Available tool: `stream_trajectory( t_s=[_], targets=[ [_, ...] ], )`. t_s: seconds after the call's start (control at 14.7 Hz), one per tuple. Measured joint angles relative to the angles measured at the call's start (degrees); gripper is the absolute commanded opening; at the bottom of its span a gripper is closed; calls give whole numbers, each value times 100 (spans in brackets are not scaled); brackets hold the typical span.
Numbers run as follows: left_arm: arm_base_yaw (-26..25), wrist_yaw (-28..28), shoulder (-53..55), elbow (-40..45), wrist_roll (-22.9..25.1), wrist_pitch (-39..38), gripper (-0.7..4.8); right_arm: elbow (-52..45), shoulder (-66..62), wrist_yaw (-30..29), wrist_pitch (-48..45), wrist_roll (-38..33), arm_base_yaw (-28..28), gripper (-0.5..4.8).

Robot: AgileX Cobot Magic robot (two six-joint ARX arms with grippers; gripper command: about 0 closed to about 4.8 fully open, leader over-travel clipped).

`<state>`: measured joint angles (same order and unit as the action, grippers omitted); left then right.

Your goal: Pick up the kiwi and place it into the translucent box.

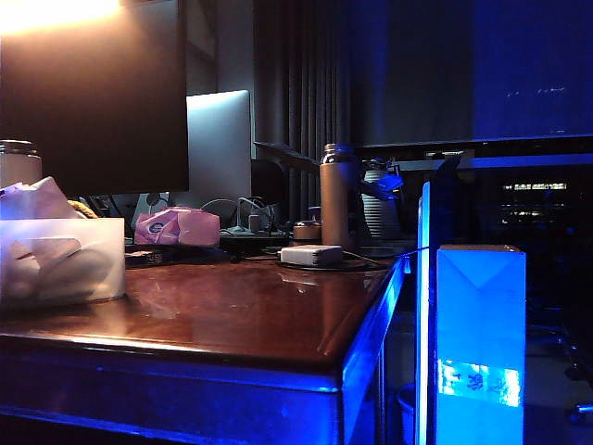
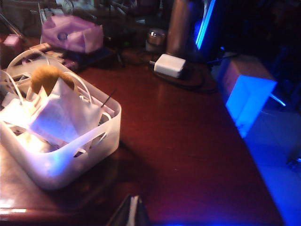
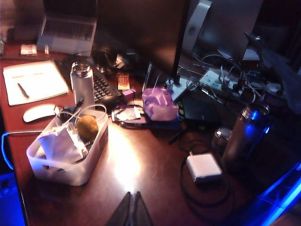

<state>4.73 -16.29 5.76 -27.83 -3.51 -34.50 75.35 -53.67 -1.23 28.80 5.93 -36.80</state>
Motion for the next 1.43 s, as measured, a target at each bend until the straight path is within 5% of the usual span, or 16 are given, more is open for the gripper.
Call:
stream_trajectory(
  t_s=[0.2, 0.54, 0.81, 1.02, 1.43],
  targets=[
    [0, 77, -9, 754, -2, 977, -3, -2124, 1458, 111, -1375, -203, 0, -5],
    [0, 352, -7, 1950, -409, 2243, -3, -5123, 3528, 699, -1753, -640, 0, -5],
    [0, 417, -7, 2468, -13, 2688, -3, -7014, 4769, 1331, -2592, -741, 2, -5],
    [0, 599, -9, 2500, 549, 2881, -3, -7477, 5346, 1672, -2538, -743, 4, -5],
    [2, 688, -11, 2741, 649, 2680, -3, -7477, 5348, 1342, -1991, -743, 9, -5]
  ],
)
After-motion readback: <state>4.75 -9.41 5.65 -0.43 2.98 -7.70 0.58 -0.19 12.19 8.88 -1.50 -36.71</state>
